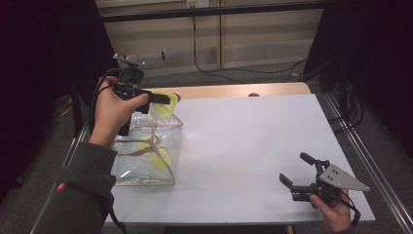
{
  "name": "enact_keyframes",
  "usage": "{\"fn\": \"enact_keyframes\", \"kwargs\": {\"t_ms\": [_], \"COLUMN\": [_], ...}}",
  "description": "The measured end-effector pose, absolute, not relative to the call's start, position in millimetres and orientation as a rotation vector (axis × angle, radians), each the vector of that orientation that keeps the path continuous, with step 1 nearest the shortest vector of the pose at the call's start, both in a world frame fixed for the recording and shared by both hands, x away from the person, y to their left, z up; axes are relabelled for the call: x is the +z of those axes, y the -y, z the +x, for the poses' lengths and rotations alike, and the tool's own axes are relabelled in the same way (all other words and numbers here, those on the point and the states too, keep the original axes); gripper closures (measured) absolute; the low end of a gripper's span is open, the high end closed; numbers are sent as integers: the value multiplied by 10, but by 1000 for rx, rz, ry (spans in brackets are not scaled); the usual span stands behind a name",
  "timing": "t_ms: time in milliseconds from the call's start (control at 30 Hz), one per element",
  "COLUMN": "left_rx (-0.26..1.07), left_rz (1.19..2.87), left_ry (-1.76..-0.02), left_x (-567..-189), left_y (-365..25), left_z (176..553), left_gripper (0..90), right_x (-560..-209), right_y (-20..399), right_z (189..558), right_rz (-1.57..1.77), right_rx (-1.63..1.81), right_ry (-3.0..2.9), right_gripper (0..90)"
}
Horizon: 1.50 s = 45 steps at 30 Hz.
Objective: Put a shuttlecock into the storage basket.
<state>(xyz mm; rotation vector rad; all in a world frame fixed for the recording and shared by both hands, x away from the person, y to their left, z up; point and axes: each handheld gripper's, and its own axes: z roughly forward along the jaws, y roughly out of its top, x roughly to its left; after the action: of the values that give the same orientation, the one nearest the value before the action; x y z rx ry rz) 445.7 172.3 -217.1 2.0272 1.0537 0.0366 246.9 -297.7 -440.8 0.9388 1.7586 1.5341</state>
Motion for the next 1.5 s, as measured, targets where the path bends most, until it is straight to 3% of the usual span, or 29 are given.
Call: {"fn": "enact_keyframes", "kwargs": {"t_ms": [1500], "left_rx": [65], "left_rz": [2026], "left_ry": [-1084], "left_x": [-2118], "left_y": [-2090], "left_z": [4409], "left_gripper": [842], "right_x": [-4409], "right_y": [2979], "right_z": [2468], "right_rz": [941], "right_rx": [1532], "right_ry": [-1756], "right_gripper": [16]}}
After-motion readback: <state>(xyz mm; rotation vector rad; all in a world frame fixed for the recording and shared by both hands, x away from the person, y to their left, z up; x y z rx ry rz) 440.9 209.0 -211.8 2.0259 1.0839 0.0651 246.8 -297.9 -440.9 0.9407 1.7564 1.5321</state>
